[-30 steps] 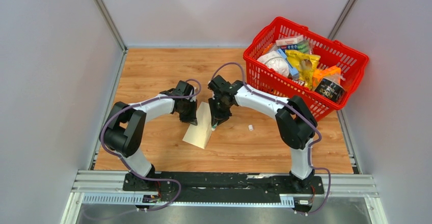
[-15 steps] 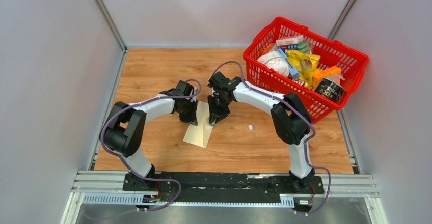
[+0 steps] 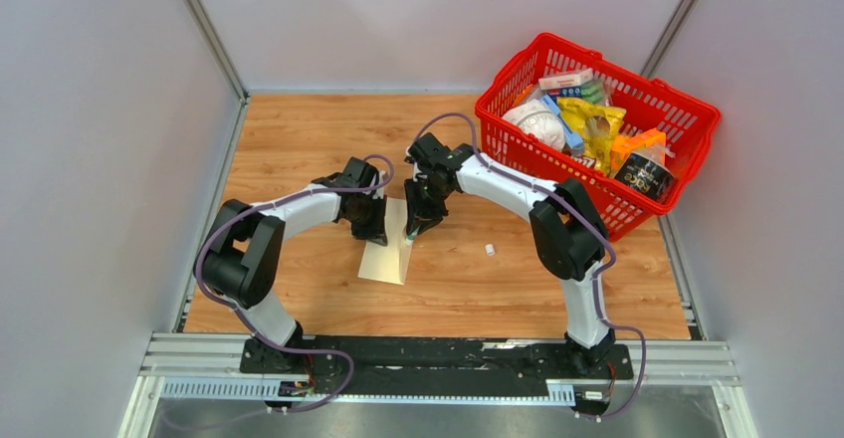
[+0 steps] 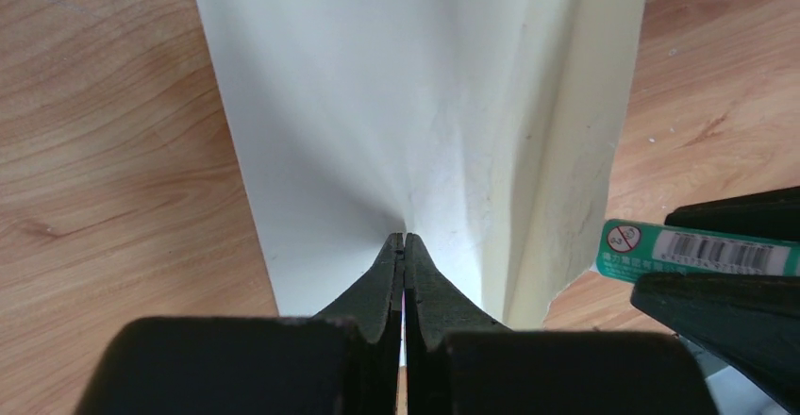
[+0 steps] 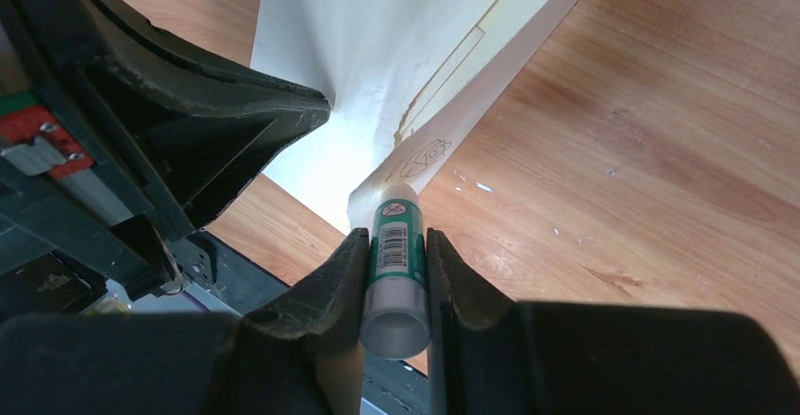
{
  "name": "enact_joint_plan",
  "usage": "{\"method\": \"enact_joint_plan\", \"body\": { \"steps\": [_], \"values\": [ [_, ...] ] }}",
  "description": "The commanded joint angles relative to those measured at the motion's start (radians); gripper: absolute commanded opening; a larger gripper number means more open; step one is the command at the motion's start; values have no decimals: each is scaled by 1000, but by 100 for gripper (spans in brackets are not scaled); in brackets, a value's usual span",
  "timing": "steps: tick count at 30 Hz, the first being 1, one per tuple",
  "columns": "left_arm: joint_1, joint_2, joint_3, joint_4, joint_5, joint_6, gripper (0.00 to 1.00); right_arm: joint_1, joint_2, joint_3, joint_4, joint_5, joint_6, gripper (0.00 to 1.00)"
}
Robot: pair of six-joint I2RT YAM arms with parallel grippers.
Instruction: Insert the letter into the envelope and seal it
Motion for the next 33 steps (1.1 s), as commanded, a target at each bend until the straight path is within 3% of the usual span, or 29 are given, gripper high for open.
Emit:
{"method": "enact_joint_plan", "body": {
  "steps": [1, 10, 33],
  "values": [
    [-3, -95, 12, -11, 49, 2, 0, 1, 9, 45, -1, -7, 12, 0],
    [-3, -215, -39, 39, 177, -76, 9, 1, 28, 49, -3, 27, 24, 0],
    [-3, -158, -12, 162, 271, -145, 13, 8, 82, 117, -37, 54, 39, 0]
  ]
}}
